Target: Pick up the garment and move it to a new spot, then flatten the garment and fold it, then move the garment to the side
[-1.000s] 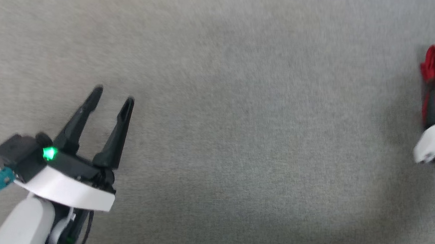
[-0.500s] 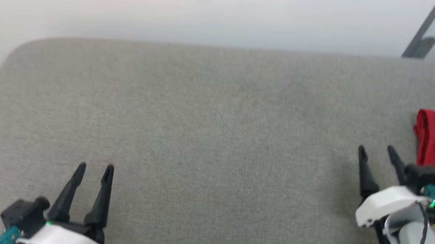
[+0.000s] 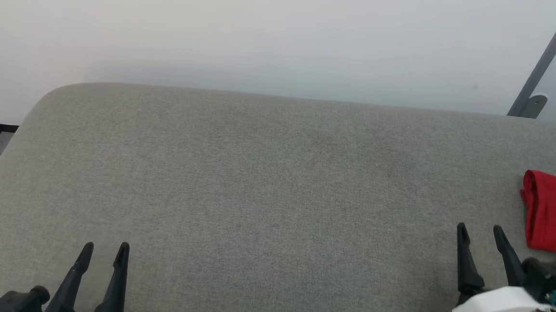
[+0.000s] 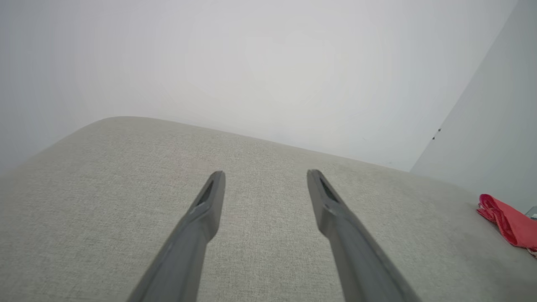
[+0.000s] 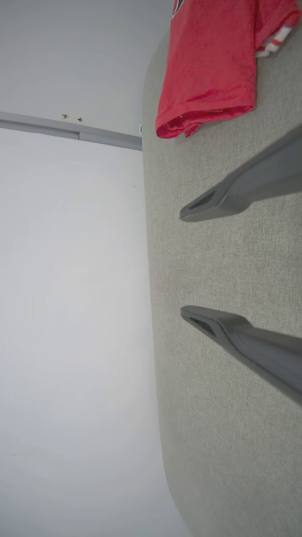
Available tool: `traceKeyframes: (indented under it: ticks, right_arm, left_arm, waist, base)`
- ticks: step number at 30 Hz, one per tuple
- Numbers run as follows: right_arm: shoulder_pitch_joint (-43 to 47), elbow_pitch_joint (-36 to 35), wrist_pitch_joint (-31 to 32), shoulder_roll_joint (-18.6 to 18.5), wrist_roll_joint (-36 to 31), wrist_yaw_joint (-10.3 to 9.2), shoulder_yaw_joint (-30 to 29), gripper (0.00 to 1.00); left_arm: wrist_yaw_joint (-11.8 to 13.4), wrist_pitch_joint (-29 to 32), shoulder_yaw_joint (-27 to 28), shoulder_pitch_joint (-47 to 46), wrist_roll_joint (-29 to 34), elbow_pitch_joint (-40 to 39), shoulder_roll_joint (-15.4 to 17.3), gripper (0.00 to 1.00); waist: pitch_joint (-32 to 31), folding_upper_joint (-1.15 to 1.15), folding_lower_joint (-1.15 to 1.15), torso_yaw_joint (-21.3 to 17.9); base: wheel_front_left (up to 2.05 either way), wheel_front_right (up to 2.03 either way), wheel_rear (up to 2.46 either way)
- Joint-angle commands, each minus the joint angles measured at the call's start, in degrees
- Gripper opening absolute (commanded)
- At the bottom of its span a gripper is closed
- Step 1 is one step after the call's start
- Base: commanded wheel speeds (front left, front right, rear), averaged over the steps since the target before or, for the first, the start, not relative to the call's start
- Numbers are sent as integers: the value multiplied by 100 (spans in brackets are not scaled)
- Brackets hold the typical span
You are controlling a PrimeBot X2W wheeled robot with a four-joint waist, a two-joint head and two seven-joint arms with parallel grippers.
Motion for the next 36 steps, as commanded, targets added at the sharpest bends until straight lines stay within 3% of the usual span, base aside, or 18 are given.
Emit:
traceKeyframes:
  ticks: [1,17,33,34,36]
  right_arm:
    - [128,-105,-18,25,31,-2,-1,100]
    - [922,-1195,191,261,76,-2,-267,100]
    - [963,-1321,234,372,93,-2,-267,100]
    - [962,-1321,227,375,94,-2,-267,0]
    - [927,-1240,234,355,84,0,-276,0]
  left_arm:
    - [14,-29,34,96,9,-47,39,100]
    - [14,-29,23,279,-8,-364,95,100]
    - [14,-29,1,265,23,-348,104,100]
    - [14,-29,-7,257,9,-358,112,0]
    - [-1,10,-33,266,7,-265,54,0]
  waist:
    - [-27,0,0,25]
    - [-53,0,0,122]
    - [-42,0,0,123]
    - [-38,0,0,124]
    - [-40,0,0,122]
  base:
    - [0,0,0]
    - [0,0,0]
    - [0,0,0]
    - [0,0,0]
    - [0,0,0]
